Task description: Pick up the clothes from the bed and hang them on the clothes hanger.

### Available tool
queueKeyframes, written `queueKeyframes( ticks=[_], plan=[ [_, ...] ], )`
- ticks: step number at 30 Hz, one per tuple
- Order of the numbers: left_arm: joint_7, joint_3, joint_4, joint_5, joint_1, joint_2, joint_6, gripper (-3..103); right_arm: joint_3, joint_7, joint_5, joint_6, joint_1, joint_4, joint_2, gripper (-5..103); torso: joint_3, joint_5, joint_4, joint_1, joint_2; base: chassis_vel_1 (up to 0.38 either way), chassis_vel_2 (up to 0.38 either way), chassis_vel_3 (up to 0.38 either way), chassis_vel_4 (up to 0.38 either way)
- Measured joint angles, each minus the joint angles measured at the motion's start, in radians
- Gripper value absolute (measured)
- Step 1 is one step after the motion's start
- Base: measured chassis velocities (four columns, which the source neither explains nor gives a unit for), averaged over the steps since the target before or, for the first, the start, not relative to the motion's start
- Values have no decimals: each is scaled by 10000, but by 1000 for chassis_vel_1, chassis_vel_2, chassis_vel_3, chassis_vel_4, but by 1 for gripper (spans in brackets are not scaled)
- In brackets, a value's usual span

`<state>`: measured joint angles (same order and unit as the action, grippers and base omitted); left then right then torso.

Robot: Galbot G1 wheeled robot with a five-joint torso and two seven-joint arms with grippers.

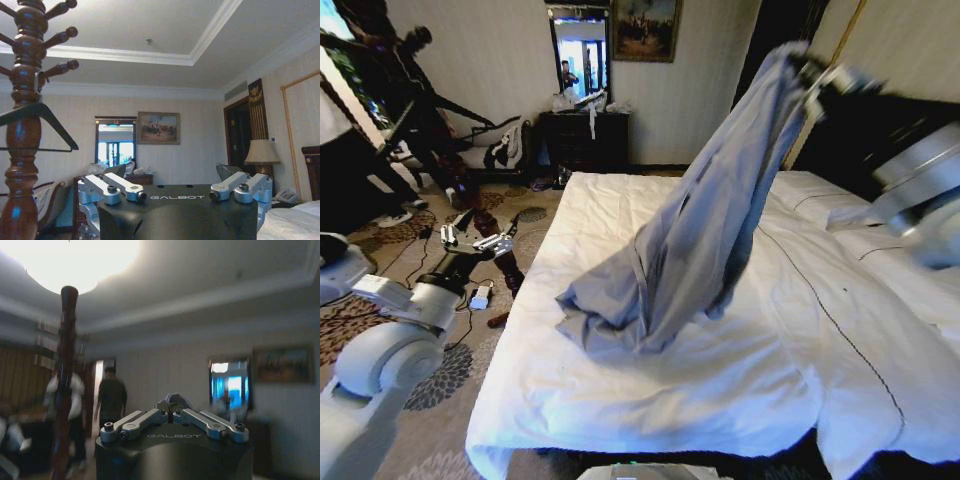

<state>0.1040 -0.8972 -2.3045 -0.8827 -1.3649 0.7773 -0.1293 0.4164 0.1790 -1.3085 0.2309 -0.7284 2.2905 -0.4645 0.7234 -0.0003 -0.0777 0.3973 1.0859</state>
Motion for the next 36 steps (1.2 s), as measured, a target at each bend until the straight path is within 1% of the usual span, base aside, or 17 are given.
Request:
queueKeyframes(
  ticks=[1,3,5,11,15,16,17,20,21,22,25,26,28,31,32,35,36],
  plan=[
    [0,0,0,0,0,0,0,100,0,0,0,0,0,0,0,0,0,0,0,0,0,0,0,0,0],
    [17,-188,-16,-73,-42,-205,-3,100,-930,0,1062,-33,-380,-115,-542,0,0,7,-2,0,-1,0,0,0,0],
    [22,-384,-17,-127,-177,-369,-9,100,-1549,-40,1699,-25,-492,-402,-930,0,1,9,-2,1,-1,0,0,0,0],
    [42,-911,35,-462,-308,-534,-103,100,-2101,-13,2002,308,-490,-839,-1162,0,0,0,-1,0,-1,0,0,0,0],
    [69,-1687,338,-1434,-137,-994,-481,100,-2201,19,2074,803,-672,-833,-1192,0,0,1,-1,0,-1,0,0,0,0],
    [85,-1866,555,-1628,-33,-1207,-580,100,-2200,16,2114,890,-750,-805,-1192,0,1,1,-1,0,-1,0,0,0,0],
    [85,-1866,555,-1628,-33,-1207,-580,100,-2200,16,2114,890,-750,-805,-1192,0,1,1,-1,0,-1,0,0,0,0],
    [320,-2318,1361,-2293,367,-1901,-922,100,-2127,-37,2280,1033,-1048,-683,-1170,0,0,1,-3,0,0,0,0,0,0],
    [391,-2485,1880,-2660,598,-2258,-1048,100,-2016,-55,2316,1047,-1238,-590,-1146,0,0,2,-3,0,-1,0,0,0,0],
    [391,-2485,1880,-2660,598,-2258,-1048,100,-2016,-55,2316,1047,-1238,-590,-1146,0,0,2,-3,0,-1,0,0,0,0],
    [265,-2503,3051,-3378,1274,-3046,-1103,100,-1606,-175,2363,1000,-1747,-350,-1075,0,1,2,-2,1,-1,0,0,0,0],
    [265,-2503,3051,-3378,1274,-3046,-1103,100,-1606,-175,2363,1000,-1747,-350,-1075,0,1,2,-2,1,-1,0,0,0,0],
    [159,-2140,3854,-3677,1953,-3546,-1106,100,-1292,-295,2490,897,-2080,-212,-1032,0,0,-2,-4,0,-1,0,0,0,0],
    [-21,-1899,4813,-3836,2536,-4298,-1222,100,-1245,-350,2590,823,-2157,-159,-1076,0,1,3,-7,0,-1,0,0,0,0],
    [-21,-1899,4813,-3836,2536,-4298,-1222,100,-1245,-350,2590,823,-2157,-159,-1076,0,1,3,-7,0,-1,0,0,0,0],
    [-273,-1834,5826,-3848,2614,-5250,-1598,100,-1517,-389,2650,758,-1904,-213,-1279,0,1,3,2,0,-1,0,0,0,0],
    [-270,-1806,6142,-3829,2570,-5527,-1740,100,-1629,-415,2672,721,-1803,-240,-1338,0,0,5,2,0,-1,0,0,0,0]
  ],
)
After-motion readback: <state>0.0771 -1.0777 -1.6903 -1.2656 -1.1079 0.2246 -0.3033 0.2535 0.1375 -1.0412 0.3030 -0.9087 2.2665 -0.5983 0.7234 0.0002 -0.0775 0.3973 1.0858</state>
